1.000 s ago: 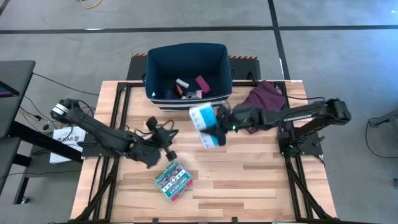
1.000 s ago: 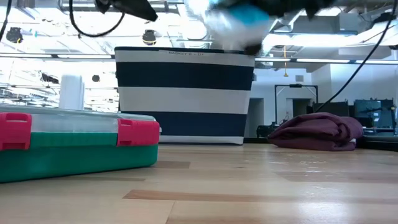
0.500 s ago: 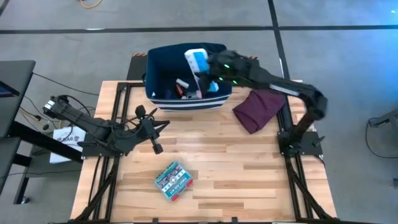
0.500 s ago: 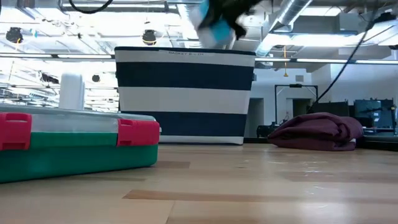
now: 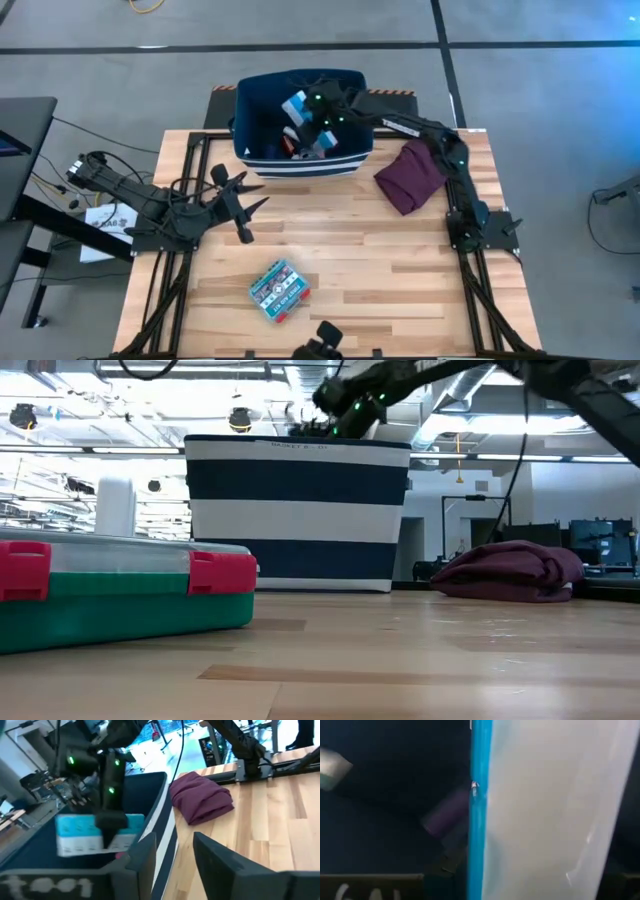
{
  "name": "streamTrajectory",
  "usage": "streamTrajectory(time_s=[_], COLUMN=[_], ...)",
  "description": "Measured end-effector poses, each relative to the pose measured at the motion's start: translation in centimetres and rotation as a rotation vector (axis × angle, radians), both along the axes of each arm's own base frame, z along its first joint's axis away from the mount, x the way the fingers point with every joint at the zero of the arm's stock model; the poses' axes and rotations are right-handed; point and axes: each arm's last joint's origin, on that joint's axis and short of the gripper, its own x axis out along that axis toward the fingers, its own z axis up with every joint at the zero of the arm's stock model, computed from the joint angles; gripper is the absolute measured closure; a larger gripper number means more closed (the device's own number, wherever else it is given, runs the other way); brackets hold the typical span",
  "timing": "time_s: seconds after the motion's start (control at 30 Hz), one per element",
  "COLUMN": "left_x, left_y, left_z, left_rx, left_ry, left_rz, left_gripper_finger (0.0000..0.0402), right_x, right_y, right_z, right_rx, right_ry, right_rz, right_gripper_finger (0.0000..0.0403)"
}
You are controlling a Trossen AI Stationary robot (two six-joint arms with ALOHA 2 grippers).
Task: Pick & place medical supplies in basket/bin
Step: Put the medicine organizer into the blue bin
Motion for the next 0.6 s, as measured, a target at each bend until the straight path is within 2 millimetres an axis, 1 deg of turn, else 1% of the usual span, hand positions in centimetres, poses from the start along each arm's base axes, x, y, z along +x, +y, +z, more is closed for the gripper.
streamTrajectory(time_s=[0.1,0.2,0.23,0.4,0.6], left_x=[0.0,0.0,0.0,0.0,0.0], left_y=[0.0,0.0,0.0,0.0,0.0], left_z=[0.0,0.0,0.0,0.0,-0.1], left_rx=[-0.016,-0.037,-0.047,-0.106,-0.144], left_ry=[-0.014,-0.026,-0.033,-0.068,-0.084], left_rz=[0.020,0.025,0.027,0.043,0.050], left_gripper_finger=[0.0266,0.0262,0.0262,0.0262,0.0262], right_x=[0.6,1.2,1.4,1.7,1.5], right_y=[-0.4,-0.6,-0.6,-0.9,-0.8], right_z=[-1.9,-4.0,-4.3,-3.8,-1.4], right_rx=[0.035,0.068,0.074,0.052,0.010], right_ry=[0.088,0.148,0.148,0.124,0.115], right_rz=[0.005,0.010,0.013,0.008,0.045], right_gripper_finger=[0.0257,0.0256,0.0254,0.0222,0.0173])
